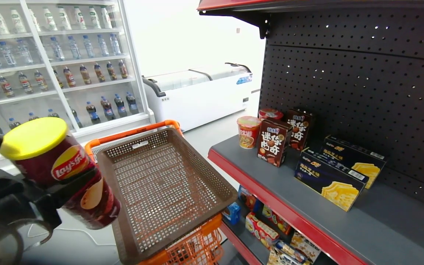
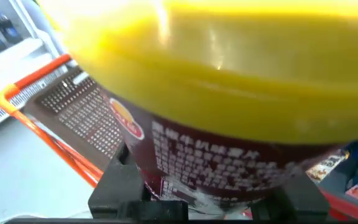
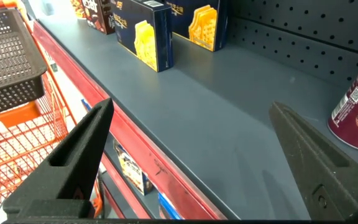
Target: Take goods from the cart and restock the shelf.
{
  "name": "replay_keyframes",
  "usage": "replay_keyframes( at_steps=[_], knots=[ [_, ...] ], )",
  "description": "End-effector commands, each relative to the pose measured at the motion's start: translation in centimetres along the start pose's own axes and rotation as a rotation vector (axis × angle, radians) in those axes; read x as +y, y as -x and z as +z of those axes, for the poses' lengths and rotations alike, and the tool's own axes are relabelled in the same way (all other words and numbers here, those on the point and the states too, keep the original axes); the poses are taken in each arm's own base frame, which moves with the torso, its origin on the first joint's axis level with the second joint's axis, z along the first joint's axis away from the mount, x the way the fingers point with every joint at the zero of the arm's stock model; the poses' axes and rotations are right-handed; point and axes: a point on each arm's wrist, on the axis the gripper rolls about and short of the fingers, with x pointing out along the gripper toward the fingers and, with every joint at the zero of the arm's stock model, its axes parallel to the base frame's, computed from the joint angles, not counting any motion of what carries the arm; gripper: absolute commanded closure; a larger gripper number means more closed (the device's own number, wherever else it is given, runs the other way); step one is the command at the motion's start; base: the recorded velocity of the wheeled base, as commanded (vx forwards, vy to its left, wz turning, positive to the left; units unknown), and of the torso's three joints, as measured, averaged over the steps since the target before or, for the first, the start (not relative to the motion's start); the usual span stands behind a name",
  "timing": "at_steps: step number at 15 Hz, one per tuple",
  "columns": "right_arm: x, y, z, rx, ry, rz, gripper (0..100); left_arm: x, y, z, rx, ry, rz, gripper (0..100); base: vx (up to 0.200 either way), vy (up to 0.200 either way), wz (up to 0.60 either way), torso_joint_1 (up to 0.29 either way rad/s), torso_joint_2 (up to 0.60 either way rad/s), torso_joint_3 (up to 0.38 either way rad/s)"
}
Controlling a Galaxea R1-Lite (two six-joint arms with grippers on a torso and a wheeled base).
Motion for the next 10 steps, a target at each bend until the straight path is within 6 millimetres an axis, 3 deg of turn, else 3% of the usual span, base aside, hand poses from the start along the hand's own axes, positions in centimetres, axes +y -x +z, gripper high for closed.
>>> replay_keyframes(
  at_steps=[1,2,5,10],
  knots=[
    [0.0,0.0,0.0,-0.001,0.0,0.0,0,-0.7,3.8,0.4,-0.099,-0.014,-0.008,100,0.0,0.0,0.0,0.0,0.0,0.0],
    [0.0,0.0,0.0,-0.001,0.0,0.0,0,-0.7,4.1,0.2,-0.098,-0.013,-0.002,100,0.0,0.0,0.0,0.0,0.0,0.0],
    [0.0,0.0,0.0,-0.001,0.0,0.003,0,-1.4,8.5,-1.8,-0.123,-0.017,0.025,100,0.0,0.0,0.0,0.0,0.0,0.0],
    [0.0,0.0,0.0,-0.001,0.0,0.003,0,-2.2,13.0,-3.8,-0.135,-0.013,0.021,100,0.0,0.0,-0.6,0.0,0.0,0.005]
  ],
)
